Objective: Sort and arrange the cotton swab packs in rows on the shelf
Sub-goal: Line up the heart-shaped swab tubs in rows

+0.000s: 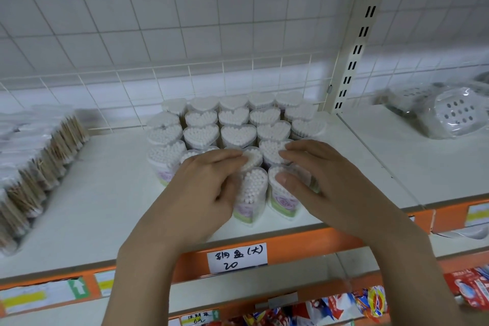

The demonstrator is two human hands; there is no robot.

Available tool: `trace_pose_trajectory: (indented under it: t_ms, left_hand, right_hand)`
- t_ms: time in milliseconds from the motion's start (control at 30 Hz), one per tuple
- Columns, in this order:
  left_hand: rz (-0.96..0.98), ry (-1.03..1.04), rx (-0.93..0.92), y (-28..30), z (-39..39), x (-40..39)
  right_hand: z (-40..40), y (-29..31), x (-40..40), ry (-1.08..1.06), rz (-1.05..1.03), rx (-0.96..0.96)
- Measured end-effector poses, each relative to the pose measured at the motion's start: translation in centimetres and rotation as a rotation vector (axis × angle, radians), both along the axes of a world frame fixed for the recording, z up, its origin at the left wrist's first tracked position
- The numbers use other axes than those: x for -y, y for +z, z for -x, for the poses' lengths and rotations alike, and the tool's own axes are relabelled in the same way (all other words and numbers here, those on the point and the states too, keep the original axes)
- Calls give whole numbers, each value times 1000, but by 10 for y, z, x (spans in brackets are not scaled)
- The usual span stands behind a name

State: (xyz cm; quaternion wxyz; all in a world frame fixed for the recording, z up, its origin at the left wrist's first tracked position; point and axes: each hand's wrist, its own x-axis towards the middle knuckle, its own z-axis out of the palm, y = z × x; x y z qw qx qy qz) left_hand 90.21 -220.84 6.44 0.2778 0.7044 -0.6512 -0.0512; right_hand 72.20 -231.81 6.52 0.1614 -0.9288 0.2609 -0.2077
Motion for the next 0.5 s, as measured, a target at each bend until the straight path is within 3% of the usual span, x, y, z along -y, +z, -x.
trace_pose_trajectory:
  t_ms: [133,500]
  left_hand:
    - [-22,18,126,-2,0,7]
    - [-64,78,202,-9,3,9]
  right_hand:
    - [-5,-1,5,11,22,-17]
    - [-5,-1,12,-33,-4,-74]
